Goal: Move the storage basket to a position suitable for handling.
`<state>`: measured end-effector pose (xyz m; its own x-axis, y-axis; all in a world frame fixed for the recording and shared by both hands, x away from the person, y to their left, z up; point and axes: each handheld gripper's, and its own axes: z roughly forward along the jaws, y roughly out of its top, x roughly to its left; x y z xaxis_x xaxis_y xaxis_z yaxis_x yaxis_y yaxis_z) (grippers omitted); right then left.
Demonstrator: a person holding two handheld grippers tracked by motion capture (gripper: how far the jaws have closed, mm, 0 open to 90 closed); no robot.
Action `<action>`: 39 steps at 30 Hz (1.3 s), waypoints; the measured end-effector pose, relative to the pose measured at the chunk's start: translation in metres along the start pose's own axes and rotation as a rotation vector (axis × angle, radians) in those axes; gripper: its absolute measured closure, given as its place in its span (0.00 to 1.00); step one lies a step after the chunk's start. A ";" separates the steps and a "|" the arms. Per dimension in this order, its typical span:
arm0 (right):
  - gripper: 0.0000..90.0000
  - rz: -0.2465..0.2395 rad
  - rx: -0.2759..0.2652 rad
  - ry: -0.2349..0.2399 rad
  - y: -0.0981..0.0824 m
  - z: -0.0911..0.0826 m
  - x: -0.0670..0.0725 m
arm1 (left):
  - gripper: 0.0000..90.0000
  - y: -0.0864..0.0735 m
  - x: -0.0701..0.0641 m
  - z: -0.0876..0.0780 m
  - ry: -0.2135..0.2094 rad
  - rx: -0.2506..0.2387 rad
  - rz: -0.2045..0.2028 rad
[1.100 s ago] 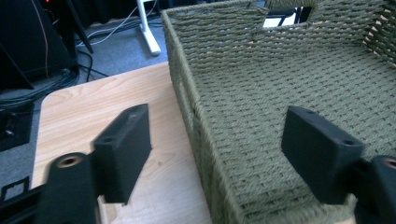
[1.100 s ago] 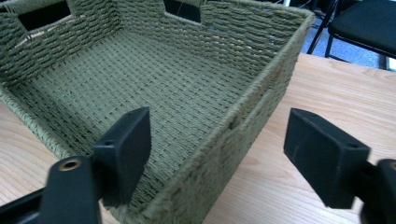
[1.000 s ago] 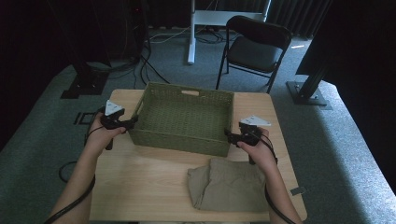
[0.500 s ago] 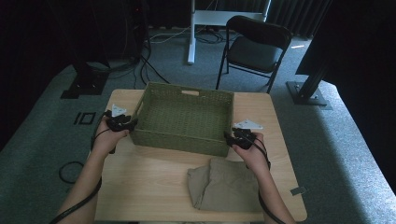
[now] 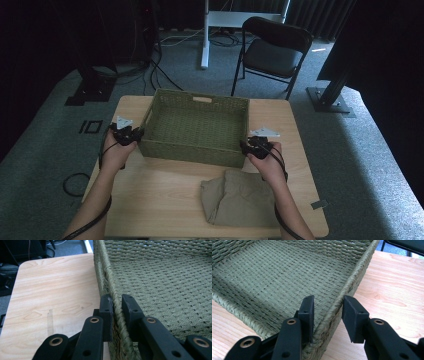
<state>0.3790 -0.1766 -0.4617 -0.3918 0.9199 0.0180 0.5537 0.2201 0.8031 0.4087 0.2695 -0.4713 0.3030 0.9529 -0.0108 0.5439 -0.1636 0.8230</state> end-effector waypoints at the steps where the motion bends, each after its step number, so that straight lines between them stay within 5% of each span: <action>1: 0.70 -0.004 0.002 0.000 0.001 0.000 0.001 | 0.90 -0.001 0.001 -0.002 0.004 0.000 -0.004; 22: 0.74 0.011 0.010 0.020 0.008 0.008 0.008 | 0.89 -0.017 0.002 -0.024 0.027 -0.003 -0.039; 28: 0.59 0.022 -0.003 0.032 0.016 0.012 0.004 | 0.51 -0.008 0.009 -0.016 0.013 -0.072 -0.054; 34: 0.53 0.069 -0.059 -0.018 0.032 0.021 -0.003 | 0.44 0.008 0.014 -0.009 -0.004 -0.086 -0.075; 36: 0.54 0.082 -0.063 -0.036 0.035 0.024 -0.004 | 0.44 0.017 0.015 -0.005 0.016 -0.080 -0.028; 39: 0.55 0.137 -0.067 -0.041 0.040 0.033 -0.004 | 0.44 0.021 0.017 0.005 0.009 -0.066 -0.045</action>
<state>0.4274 -0.1605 -0.4492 -0.2850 0.9525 0.1071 0.5490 0.0707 0.8328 0.4294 0.2804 -0.4568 0.2721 0.9613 -0.0442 0.5043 -0.1033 0.8573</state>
